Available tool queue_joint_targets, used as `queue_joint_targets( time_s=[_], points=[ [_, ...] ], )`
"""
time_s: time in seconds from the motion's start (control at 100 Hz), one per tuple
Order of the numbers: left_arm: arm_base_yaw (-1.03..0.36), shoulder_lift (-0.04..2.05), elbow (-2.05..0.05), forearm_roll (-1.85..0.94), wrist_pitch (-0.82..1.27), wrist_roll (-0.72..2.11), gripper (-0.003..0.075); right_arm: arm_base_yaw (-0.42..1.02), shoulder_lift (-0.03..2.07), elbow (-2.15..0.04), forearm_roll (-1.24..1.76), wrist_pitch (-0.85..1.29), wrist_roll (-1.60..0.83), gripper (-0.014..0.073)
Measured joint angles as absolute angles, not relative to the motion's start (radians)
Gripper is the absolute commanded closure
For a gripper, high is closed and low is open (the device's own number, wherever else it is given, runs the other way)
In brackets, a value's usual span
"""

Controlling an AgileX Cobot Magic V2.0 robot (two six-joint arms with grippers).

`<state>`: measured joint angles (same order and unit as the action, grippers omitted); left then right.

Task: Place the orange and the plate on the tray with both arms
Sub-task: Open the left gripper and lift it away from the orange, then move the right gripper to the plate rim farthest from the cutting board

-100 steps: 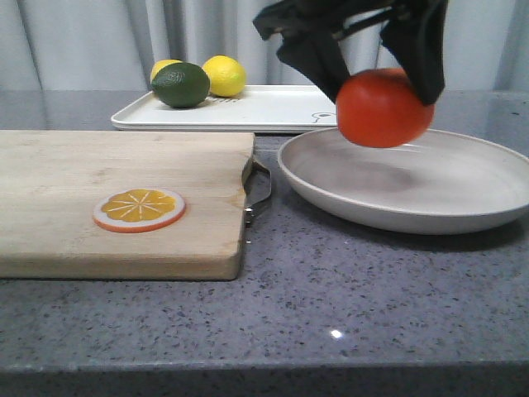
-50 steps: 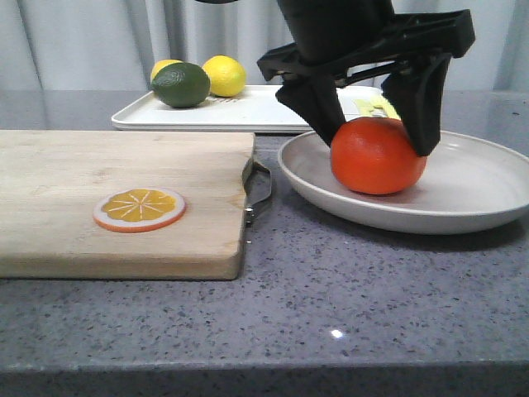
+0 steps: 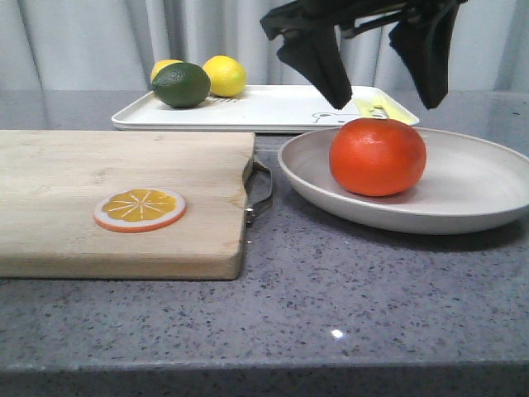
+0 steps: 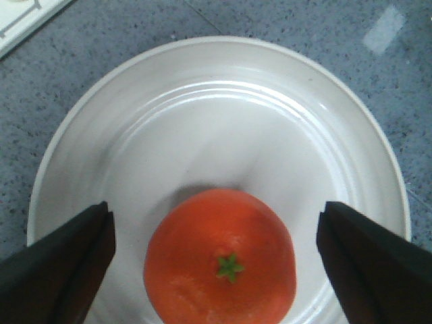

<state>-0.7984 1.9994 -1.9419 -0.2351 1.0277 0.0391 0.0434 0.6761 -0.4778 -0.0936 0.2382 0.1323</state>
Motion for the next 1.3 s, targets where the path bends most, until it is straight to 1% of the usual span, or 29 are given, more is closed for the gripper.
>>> queue_joint_targets(
  time_s=[0.05,0.09,0.1,0.11,0.12,0.2,0.27,0.36,0.55,0.68,0.73,0.8,0.81,0.82,0.92,0.96,0.99,1.05,1.3],
  points=[
    [-0.798,1.999,-1.958,-0.235,1.036,0.039,0.0187,0.043,0.676,-0.478,-0.094,0.24,0.132,0.066],
    [-0.798,1.994,-1.964,-0.233,1.041,0.039,0.0237,0.043,0.676,-0.478,-0.094,0.244,0.132,0.066],
    [-0.798,1.995,-1.963,-0.233,1.043,0.039,0.0237,0.043,0.676,-0.478,-0.094,0.244,0.132,0.066],
    [-0.798,1.991,-1.964,-0.233,1.043,0.039,0.0261,0.043,0.676,-0.478,-0.094,0.247,0.132,0.066],
    [-0.798,1.989,-1.964,-0.233,1.045,0.039,0.0261,0.043,0.676,-0.478,-0.094,0.247,0.132,0.066],
    [-0.798,1.972,-1.964,-0.228,1.057,0.039,0.0367,0.043,0.676,-0.478,-0.094,0.249,0.132,0.066],
    [-0.798,1.947,-1.962,-0.221,1.061,0.039,0.044,0.043,0.676,-0.478,-0.094,0.249,0.132,0.066],
    [-0.798,1.899,-1.936,-0.211,1.061,0.039,0.0486,0.043,0.676,-0.478,-0.094,0.251,0.132,0.066],
    [-0.798,1.763,-1.818,-0.178,1.047,0.039,0.0491,0.067,0.676,-0.496,-0.094,0.279,0.132,0.066],
    [-0.798,1.657,-1.692,-0.166,0.99,0.039,0.0491,0.082,0.704,-0.546,-0.096,0.328,0.132,0.0659],
    [-0.798,1.613,-1.642,-0.163,0.965,0.039,0.0491,0.087,0.723,-0.572,-0.096,0.36,0.132,0.0645],
    [-0.798,1.55,-1.573,-0.162,0.933,0.039,0.0491,0.098,0.76,-0.609,-0.098,0.405,0.132,0.0575],
    [-0.798,1.538,-1.567,-0.162,0.93,0.039,0.0491,0.101,0.764,-0.613,-0.098,0.409,0.132,0.0543],
    [-0.798,1.532,-1.554,-0.162,0.928,0.039,0.0491,0.101,0.772,-0.62,-0.098,0.416,0.132,0.0543],
    [-0.798,1.449,-1.471,-0.162,0.913,0.039,0.0491,0.131,0.836,-0.661,-0.098,0.446,0.132,0.0351],
    [-0.798,1.416,-1.44,-0.162,0.908,0.039,0.0491,0.141,0.867,-0.677,-0.098,0.456,0.132,0.0288],
    [-0.798,1.394,-1.42,-0.162,0.906,0.039,0.0491,0.147,0.888,-0.689,-0.098,0.466,0.132,0.0258],
    [-0.798,1.349,-1.381,-0.159,0.902,0.037,0.0491,0.16,0.936,-0.713,-0.098,0.492,0.132,0.023],
    [-0.798,1.188,-1.234,-0.157,0.877,0.018,0.0491,0.169,1.131,-0.859,-0.055,0.646,0.132,0.0231]
  ],
)
